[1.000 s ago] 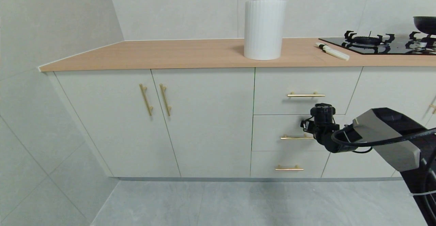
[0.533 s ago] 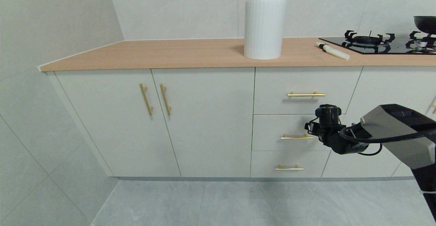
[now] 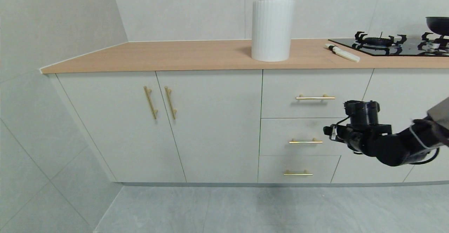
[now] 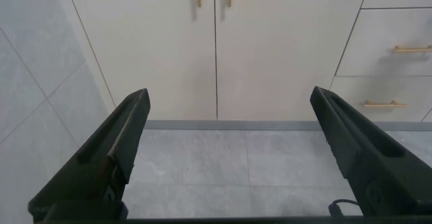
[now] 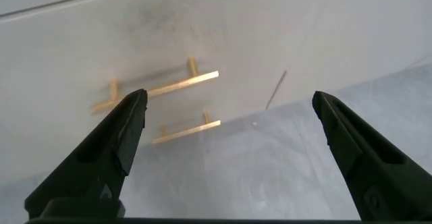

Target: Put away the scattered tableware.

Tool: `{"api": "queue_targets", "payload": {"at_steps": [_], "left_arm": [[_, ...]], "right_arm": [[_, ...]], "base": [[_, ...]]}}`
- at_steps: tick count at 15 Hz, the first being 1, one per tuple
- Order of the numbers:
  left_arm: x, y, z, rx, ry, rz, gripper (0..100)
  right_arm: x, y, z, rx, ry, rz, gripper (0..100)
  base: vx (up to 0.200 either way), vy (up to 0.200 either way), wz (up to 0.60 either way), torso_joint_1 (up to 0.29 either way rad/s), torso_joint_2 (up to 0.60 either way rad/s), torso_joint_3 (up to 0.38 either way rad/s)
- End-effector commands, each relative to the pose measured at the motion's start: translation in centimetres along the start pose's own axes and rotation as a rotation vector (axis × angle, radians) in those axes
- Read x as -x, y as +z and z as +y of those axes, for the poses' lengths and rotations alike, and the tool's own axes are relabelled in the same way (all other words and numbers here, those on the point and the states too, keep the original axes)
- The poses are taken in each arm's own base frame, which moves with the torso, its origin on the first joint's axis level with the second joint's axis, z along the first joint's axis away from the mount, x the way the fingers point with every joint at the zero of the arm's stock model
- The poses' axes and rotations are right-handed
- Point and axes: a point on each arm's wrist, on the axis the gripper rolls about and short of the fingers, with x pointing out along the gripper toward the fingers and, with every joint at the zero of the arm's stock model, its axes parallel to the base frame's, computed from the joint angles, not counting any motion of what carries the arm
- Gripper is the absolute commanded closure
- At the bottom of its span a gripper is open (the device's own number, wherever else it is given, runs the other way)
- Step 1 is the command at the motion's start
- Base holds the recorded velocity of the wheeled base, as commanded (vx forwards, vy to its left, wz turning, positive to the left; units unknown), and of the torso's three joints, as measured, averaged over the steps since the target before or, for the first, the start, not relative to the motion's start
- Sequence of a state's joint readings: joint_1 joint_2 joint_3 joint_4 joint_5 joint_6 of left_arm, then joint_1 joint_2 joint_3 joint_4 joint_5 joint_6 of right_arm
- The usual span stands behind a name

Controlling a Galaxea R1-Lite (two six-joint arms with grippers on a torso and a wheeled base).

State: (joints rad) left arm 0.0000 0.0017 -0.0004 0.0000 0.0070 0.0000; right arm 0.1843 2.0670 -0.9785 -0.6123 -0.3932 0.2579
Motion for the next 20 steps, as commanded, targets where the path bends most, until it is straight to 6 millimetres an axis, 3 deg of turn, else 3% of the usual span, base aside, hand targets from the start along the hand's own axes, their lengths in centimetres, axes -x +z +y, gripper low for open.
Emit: {"api": "queue_targets", "payload": {"at_steps": [1,2,3,7,9,12,14,17,18,20], "left_arm": [[0.0,0.0,0.0,0.0,0.001,0.0,0],[0.0,0.0,0.0,0.0,0.001,-0.001,0],[0.0,0.0,0.0,0.0,0.001,-0.001,0],[0.0,0.0,0.0,0.0,0.001,-0.001,0],[0.0,0.0,0.0,0.0,0.001,0.0,0],[0.0,0.0,0.0,0.0,0.001,0.0,0],[0.0,0.0,0.0,0.0,0.001,0.0,0],[0.0,0.0,0.0,0.0,-0.001,0.0,0],[0.0,0.0,0.0,0.0,0.001,0.0,0],[0.0,0.0,0.0,0.0,0.001,0.0,0]], "right_arm": [[8.5,2.3,-1.8,-0.026,0.048,-0.09,0],[10.4,2.6,-2.5,-0.035,0.057,-0.113,0],[14.2,3.0,-4.2,-0.059,0.071,-0.171,0],[22.9,3.1,-8.5,-0.091,0.092,-0.335,0],[26.4,2.7,-10.8,-0.088,0.066,-0.403,0],[34.0,0.3,-14.9,-0.027,-0.023,-0.524,0],[37.3,-1.7,-16.4,0.056,-0.051,-0.613,0],[39.9,-3.4,-17.7,0.047,-0.116,-0.666,0],[41.3,-4.7,-18.4,0.036,-0.122,-0.688,0],[42.4,-6.5,-18.8,0.025,-0.155,-0.709,0]], "base": [[0.0,0.0,0.0,0.0,0.0,0.0],[0.0,0.0,0.0,0.0,0.0,0.0],[0.0,0.0,0.0,0.0,0.0,0.0],[0.0,0.0,0.0,0.0,0.0,0.0],[0.0,0.0,0.0,0.0,0.0,0.0],[0.0,0.0,0.0,0.0,0.0,0.0],[0.0,0.0,0.0,0.0,0.0,0.0],[0.0,0.0,0.0,0.0,0.0,0.0],[0.0,0.0,0.0,0.0,0.0,0.0],[0.0,0.0,0.0,0.0,0.0,0.0]]}}
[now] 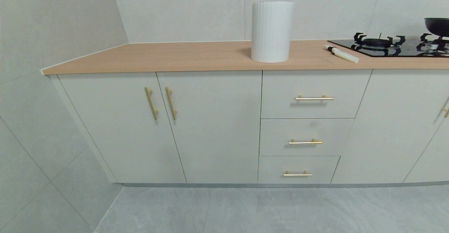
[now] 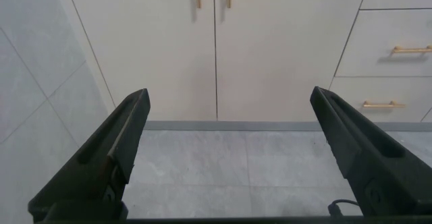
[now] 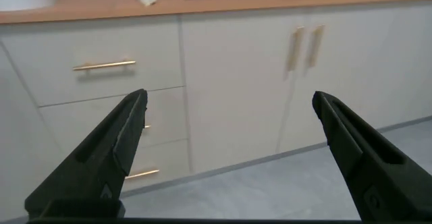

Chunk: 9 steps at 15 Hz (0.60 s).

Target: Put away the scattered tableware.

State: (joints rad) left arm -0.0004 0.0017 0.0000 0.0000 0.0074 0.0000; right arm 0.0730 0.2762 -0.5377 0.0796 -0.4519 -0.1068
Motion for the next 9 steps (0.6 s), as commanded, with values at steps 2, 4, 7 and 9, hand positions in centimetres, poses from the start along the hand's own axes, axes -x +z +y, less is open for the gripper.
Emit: {"api": "queue_targets", "payload": {"at_steps": [2,4,7,9], "left_arm": [[0.0,0.0,0.0,0.0,0.001,0.0,0],[0.0,0.0,0.0,0.0,0.001,-0.002,0],[0.0,0.0,0.0,0.0,0.001,0.0,0],[0.0,0.0,0.0,0.0,0.001,-0.002,0]], "right_arm": [[4.9,-1.5,-1.5,-0.036,-0.077,-0.126,0],[5.5,-2.3,-1.6,-0.025,-0.044,-0.135,0],[4.9,-3.4,-1.0,-0.026,0.04,-0.102,0],[3.4,-6.7,0.2,-0.049,0.217,0.011,0]], "base": [[0.0,0.0,0.0,0.0,0.0,0.0],[0.0,0.0,0.0,0.0,0.0,0.0],[0.0,0.0,0.0,0.0,0.0,0.0],[0.0,0.0,0.0,0.0,0.0,0.0]]}}
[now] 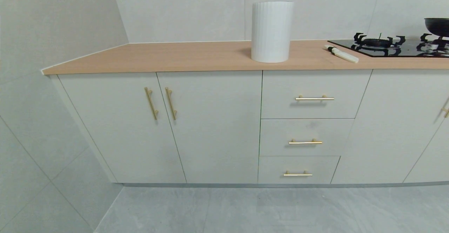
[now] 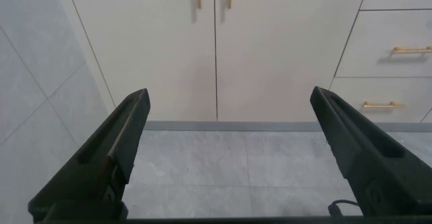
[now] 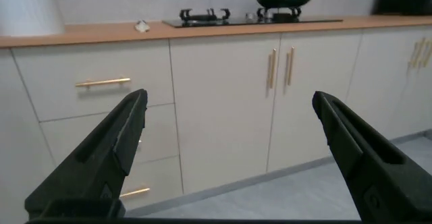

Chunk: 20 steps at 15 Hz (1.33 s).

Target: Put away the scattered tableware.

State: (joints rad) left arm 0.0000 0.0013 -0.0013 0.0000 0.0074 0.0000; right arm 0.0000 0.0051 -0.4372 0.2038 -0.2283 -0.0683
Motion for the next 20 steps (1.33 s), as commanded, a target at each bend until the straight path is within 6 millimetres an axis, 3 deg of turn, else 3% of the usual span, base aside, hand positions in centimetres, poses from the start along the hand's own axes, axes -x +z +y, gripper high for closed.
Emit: {"api": "queue_targets", "payload": {"at_steps": [1,2,3,4,6,20], "left_arm": [[0.0,0.0,0.0,0.0,0.0,0.0,0],[0.0,0.0,0.0,0.0,0.0,0.0,0],[0.0,0.0,0.0,0.0,0.0,0.0,0],[0.0,0.0,0.0,0.0,0.0,0.0,0],[0.0,0.0,0.0,0.0,0.0,0.002,0],[0.0,0.0,0.0,-0.002,0.0,0.0,0]], "right_arm": [[-1.2,-3.4,0.8,-0.043,0.126,0.107,0],[-1.7,-4.9,1.1,-0.049,0.165,0.136,0],[-1.7,-4.9,1.1,-0.049,0.165,0.136,0],[-2.5,-7.6,1.5,-0.042,0.194,0.15,0],[-2.8,-9.2,1.8,-0.041,0.211,0.155,0],[-2.7,-9.9,1.8,-0.057,0.215,0.229,0]], "base": [[0.0,0.0,0.0,0.0,0.0,0.0],[0.0,0.0,0.0,0.0,0.0,0.0],[0.0,0.0,0.0,0.0,0.0,0.0],[0.0,0.0,0.0,0.0,0.0,0.0],[0.0,0.0,0.0,0.0,0.0,0.0],[0.0,0.0,0.0,0.0,0.0,0.0]]}}
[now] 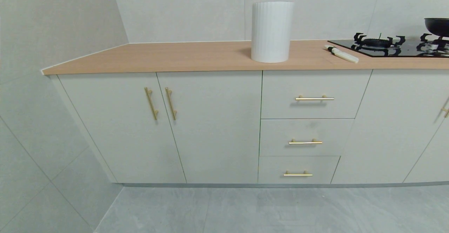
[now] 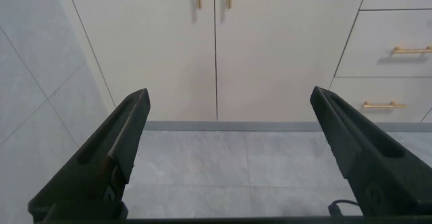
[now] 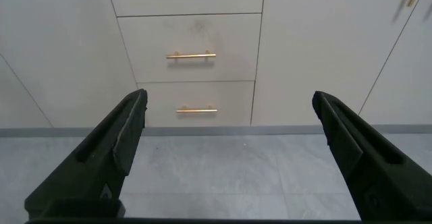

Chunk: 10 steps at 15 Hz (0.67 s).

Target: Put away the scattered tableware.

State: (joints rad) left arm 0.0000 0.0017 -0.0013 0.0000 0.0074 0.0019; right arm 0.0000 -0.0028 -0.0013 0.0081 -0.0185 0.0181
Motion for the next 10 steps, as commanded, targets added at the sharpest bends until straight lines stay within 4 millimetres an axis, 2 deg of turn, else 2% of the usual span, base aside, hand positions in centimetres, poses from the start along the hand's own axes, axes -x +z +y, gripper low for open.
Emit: {"api": "queue_targets", "payload": {"at_steps": [1,8,10], "left_arm": [[0.0,0.01,0.0,-0.001,0.0,0.0,0],[-0.01,-0.04,0.0,-0.007,0.0,0.001,0],[-0.01,-0.04,0.0,-0.007,0.0,0.001,0]], "right_arm": [[-0.02,-0.01,0.0,0.0,0.0,0.005,0],[-0.02,0.0,0.0,0.0,0.0,0.004,0],[-0.02,-0.01,0.0,0.0,0.0,0.005,0]], "base": [[0.0,0.0,0.0,0.0,0.0,0.0],[0.0,0.0,0.0,0.0,0.0,0.0],[0.2,0.0,0.0,0.002,0.0,0.005]]}}
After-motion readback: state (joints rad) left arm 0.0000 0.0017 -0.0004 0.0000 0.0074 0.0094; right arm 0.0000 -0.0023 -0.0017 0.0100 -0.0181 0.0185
